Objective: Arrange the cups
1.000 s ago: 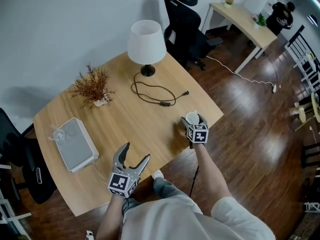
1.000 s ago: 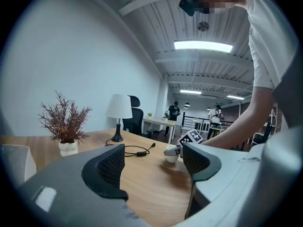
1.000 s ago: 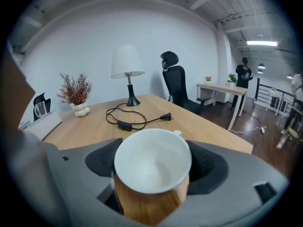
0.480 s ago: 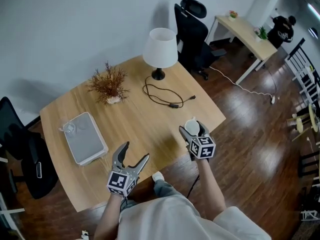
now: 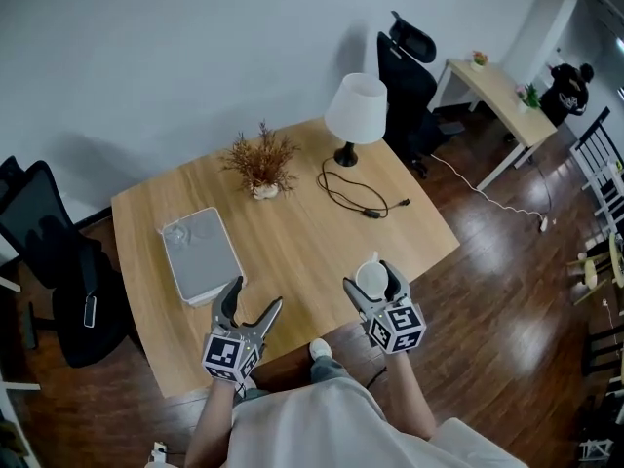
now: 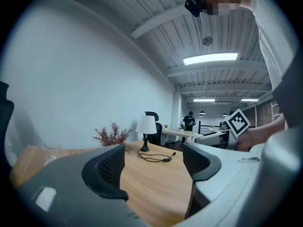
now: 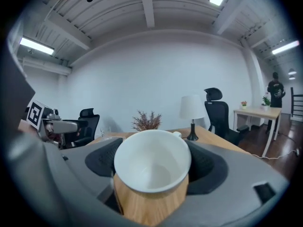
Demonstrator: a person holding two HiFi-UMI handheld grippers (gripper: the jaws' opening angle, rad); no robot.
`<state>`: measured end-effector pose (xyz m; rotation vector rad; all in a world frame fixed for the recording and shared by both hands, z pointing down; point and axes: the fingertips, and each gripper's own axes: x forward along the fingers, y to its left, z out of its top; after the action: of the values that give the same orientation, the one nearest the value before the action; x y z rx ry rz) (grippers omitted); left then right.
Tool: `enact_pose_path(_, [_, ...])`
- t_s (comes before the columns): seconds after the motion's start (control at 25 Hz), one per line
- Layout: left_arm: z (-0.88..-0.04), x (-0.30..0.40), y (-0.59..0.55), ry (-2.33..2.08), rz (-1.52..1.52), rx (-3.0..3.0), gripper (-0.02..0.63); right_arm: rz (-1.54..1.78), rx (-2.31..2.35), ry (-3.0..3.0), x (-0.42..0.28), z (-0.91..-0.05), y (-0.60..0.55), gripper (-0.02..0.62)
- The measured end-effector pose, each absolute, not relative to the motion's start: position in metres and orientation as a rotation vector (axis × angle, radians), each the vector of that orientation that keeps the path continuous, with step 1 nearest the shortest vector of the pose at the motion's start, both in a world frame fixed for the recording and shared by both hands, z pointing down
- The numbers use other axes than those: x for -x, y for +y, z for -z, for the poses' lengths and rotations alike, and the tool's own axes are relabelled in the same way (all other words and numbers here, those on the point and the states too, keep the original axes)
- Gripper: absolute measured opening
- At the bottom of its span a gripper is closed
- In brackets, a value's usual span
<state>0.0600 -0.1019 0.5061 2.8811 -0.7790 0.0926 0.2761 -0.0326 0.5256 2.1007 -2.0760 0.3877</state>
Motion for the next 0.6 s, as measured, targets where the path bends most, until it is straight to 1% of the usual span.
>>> enact_pose_path(0.32, [-0.501, 0.042, -0.125, -1.051, -0.049, -2.8, 0.368, -0.415, -1.89, -2.254, -0.157, -0.529, -0.056, 0.414])
enact_pose_path(0.6, [-0.502, 0.119, -0.142, -1.311, -0.064, -2.746, 0.368, -0.405, -1.695, -2.382, -0.075, -0.535, -0.114, 0.414])
